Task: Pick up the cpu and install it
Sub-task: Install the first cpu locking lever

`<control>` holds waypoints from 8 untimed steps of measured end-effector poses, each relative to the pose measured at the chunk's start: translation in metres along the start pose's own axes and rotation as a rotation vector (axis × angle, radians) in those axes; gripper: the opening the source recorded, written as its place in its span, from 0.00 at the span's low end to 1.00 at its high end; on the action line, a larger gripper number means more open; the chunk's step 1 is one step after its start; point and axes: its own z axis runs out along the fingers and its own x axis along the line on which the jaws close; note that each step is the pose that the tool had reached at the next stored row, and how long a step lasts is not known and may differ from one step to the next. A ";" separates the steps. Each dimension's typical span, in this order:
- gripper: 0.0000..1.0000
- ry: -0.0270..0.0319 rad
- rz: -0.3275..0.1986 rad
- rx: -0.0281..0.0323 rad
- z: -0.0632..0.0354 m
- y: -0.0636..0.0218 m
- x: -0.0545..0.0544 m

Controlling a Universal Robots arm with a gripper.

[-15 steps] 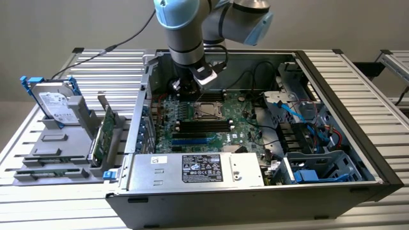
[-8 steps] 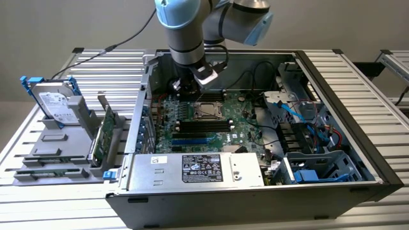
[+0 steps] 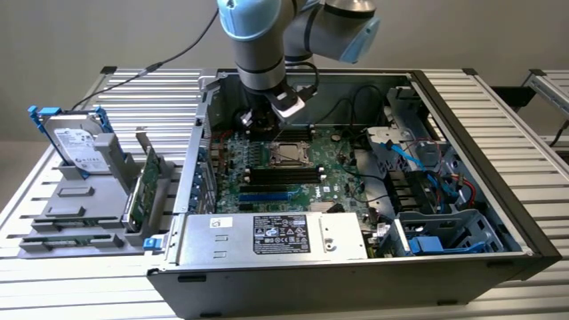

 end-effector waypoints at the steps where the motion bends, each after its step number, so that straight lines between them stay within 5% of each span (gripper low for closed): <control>1: 0.11 -0.0002 -0.001 0.0004 -0.0001 0.0004 0.000; 8: 0.11 -0.0010 -0.006 0.0017 -0.0006 0.0039 -0.001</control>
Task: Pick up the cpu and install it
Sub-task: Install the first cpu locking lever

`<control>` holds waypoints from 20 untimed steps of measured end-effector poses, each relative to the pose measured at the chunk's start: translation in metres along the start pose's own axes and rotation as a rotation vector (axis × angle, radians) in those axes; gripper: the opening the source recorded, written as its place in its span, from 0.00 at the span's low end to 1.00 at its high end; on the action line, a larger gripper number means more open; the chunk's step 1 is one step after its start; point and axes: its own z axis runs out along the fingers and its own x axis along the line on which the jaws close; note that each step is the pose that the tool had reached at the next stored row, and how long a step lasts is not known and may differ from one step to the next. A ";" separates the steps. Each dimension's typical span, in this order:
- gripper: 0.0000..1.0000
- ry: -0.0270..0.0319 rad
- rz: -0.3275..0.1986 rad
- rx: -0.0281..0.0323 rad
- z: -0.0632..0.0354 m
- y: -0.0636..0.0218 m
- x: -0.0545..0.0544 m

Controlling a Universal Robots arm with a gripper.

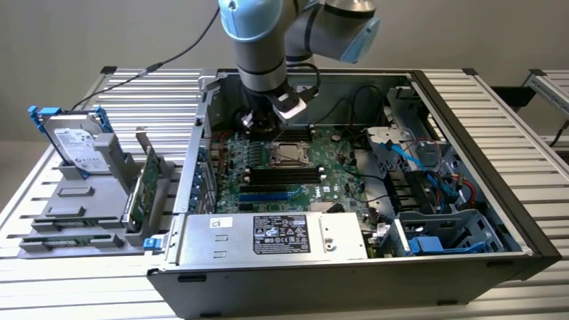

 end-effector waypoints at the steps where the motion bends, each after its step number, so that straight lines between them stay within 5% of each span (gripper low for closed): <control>1: 0.11 -0.0003 -0.001 0.0001 0.0000 0.0002 0.000; 20: 0.11 -0.0131 -0.066 0.0191 0.0063 0.0070 0.008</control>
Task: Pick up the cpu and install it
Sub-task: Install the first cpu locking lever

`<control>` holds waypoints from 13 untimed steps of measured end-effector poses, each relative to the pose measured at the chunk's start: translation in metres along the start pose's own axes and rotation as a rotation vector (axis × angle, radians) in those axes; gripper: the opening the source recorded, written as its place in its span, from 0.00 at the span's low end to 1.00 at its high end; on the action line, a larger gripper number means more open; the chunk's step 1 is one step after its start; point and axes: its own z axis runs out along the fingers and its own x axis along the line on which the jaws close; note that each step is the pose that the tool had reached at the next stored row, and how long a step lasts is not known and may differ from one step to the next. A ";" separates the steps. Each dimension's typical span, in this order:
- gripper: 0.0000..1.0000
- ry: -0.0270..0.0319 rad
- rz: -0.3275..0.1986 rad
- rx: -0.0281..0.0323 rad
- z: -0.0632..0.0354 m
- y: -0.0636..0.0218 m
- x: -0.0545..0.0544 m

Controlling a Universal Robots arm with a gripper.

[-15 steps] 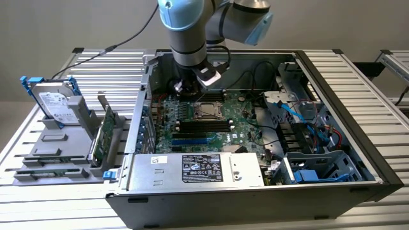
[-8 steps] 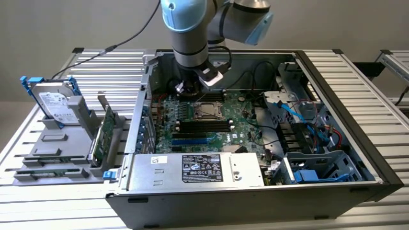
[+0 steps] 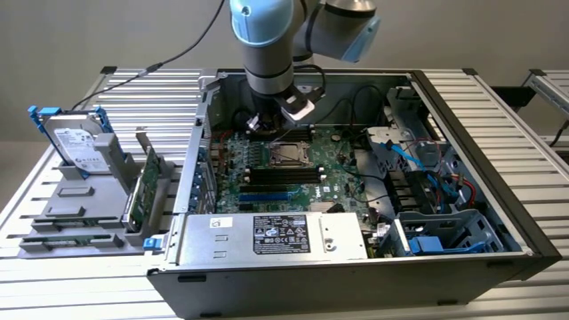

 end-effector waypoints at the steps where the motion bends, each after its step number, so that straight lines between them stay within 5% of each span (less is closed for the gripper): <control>1: 0.11 -0.0004 -0.002 0.0006 0.0005 0.0008 0.001; 13: 0.11 -0.0026 -0.013 0.0037 0.0075 0.0102 0.010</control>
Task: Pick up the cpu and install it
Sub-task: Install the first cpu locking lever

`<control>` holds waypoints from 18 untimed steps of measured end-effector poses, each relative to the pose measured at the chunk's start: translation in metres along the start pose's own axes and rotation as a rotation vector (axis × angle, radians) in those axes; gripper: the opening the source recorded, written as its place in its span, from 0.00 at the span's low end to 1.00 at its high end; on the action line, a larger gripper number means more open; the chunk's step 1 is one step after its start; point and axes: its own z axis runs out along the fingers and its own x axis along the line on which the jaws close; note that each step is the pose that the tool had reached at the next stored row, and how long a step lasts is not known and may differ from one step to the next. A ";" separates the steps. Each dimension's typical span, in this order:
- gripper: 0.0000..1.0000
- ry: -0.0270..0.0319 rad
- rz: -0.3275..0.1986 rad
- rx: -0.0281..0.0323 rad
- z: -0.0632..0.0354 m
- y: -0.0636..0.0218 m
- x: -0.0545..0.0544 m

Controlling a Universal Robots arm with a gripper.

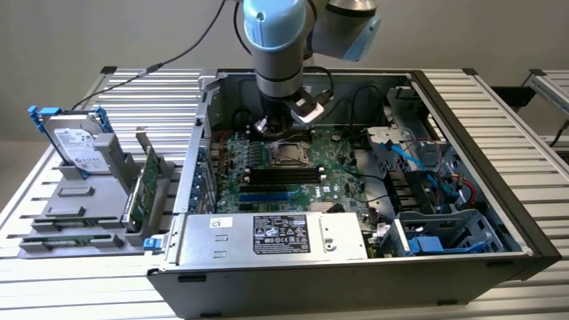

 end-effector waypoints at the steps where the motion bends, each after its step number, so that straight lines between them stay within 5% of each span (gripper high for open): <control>1: 0.11 -0.0001 0.000 -0.0001 0.0005 0.0005 0.000; 18: 0.11 -0.0038 -0.001 -0.0049 0.0079 0.0056 0.003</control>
